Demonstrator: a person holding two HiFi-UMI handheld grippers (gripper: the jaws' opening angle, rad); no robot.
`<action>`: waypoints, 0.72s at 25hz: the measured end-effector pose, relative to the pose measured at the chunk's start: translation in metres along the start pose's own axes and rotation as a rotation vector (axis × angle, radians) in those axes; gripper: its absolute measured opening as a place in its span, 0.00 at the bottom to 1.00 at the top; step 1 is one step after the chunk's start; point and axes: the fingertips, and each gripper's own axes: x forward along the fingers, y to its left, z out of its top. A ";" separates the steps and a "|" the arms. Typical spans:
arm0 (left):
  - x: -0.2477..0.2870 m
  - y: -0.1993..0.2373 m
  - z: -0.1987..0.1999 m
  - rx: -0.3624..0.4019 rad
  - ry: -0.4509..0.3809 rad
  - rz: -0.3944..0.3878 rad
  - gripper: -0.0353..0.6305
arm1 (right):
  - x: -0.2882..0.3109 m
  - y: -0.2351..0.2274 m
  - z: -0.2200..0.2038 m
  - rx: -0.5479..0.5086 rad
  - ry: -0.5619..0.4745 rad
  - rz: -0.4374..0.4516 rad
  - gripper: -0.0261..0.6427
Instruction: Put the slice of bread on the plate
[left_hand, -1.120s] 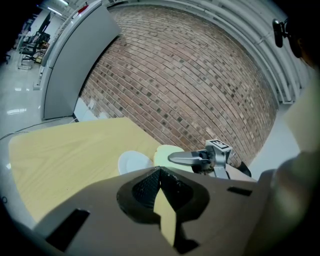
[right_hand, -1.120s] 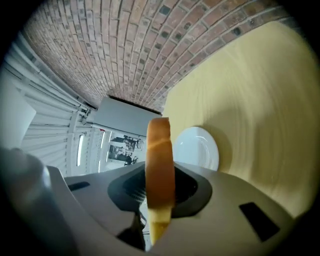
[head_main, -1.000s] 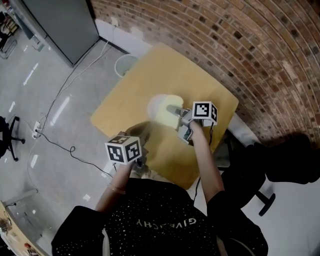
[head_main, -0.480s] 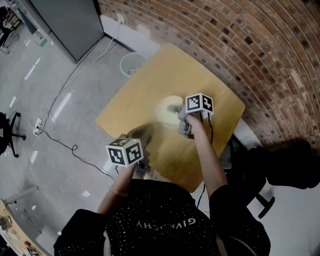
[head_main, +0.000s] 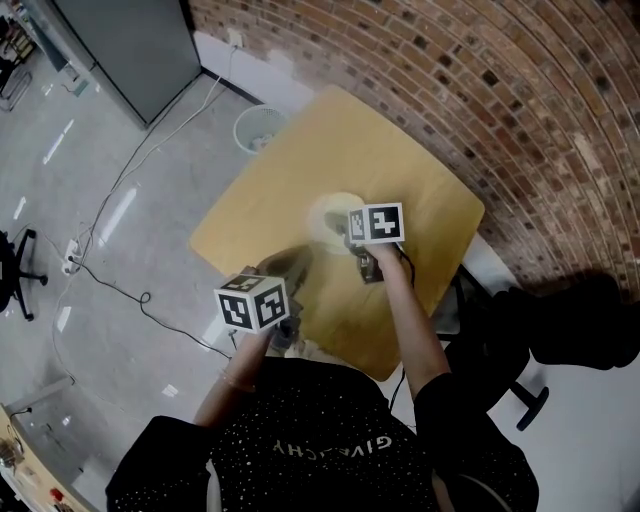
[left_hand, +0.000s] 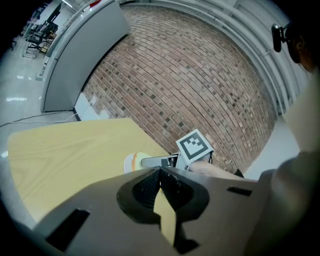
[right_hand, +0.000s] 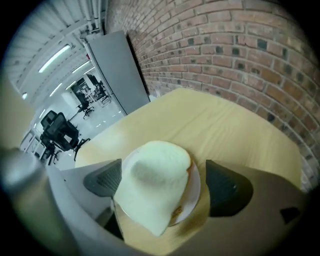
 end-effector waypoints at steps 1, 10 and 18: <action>-0.001 -0.001 0.000 0.004 0.000 -0.001 0.07 | -0.005 -0.003 0.002 -0.023 -0.021 -0.019 0.80; -0.006 -0.017 0.002 0.049 0.007 -0.030 0.07 | -0.117 0.033 -0.004 0.447 -0.402 0.474 0.79; 0.004 -0.052 -0.002 0.079 0.018 -0.112 0.07 | -0.189 0.040 -0.043 0.834 -0.699 0.675 0.06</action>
